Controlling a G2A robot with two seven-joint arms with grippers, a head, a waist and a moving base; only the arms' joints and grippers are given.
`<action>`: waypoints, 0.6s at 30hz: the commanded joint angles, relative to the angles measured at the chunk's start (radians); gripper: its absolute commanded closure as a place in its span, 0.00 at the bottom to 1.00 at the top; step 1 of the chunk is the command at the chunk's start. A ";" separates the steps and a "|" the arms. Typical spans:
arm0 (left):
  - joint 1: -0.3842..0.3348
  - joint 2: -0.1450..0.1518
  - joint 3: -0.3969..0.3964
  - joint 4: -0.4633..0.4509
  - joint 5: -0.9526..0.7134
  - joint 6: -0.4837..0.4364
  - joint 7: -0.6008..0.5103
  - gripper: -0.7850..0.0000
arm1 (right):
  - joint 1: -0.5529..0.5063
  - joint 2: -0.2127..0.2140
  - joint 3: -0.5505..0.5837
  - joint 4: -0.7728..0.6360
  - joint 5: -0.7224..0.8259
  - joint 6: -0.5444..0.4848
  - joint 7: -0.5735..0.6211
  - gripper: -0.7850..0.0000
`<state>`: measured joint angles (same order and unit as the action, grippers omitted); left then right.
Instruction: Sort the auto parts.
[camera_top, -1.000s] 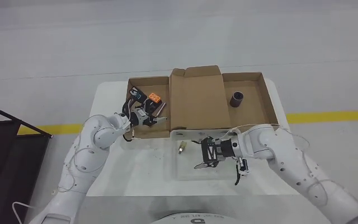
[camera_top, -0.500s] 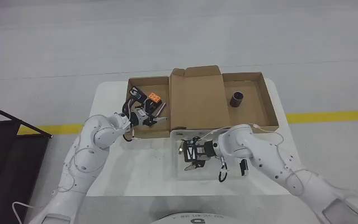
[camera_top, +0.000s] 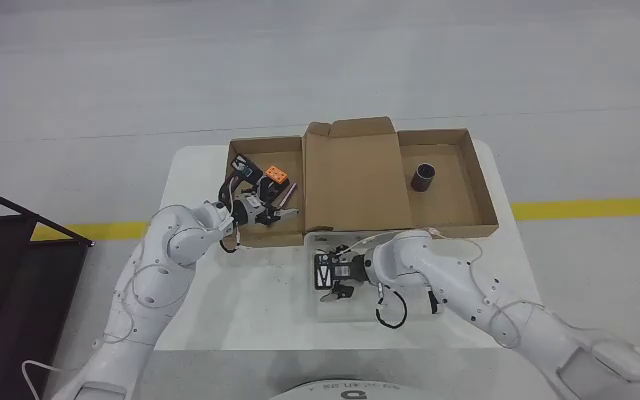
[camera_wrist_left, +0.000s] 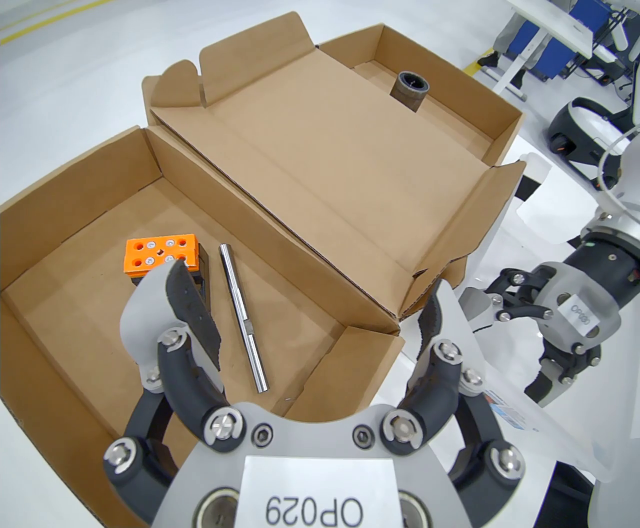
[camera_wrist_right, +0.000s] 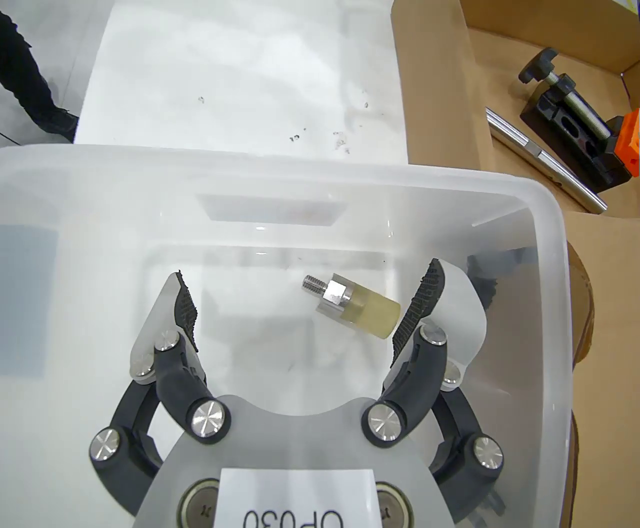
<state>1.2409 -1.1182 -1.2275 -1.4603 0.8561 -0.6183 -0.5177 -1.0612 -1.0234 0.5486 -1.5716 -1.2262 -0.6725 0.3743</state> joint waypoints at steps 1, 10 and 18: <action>0.000 0.000 0.000 0.000 0.000 0.000 0.000 0.00 | 0.001 -0.005 -0.003 0.009 -0.006 0.010 -0.002 0.00; 0.000 0.000 0.000 0.000 0.000 0.000 0.000 0.00 | 0.011 -0.023 -0.003 0.054 0.000 0.007 -0.011 0.05; 0.000 0.000 0.000 0.000 0.000 0.000 0.000 0.00 | 0.009 -0.025 0.022 0.063 0.004 -0.006 -0.021 0.58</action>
<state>1.2409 -1.1182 -1.2275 -1.4603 0.8561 -0.6183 -0.5177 -1.0500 -1.0488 0.5669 -1.5080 -1.2230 -0.6777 0.3535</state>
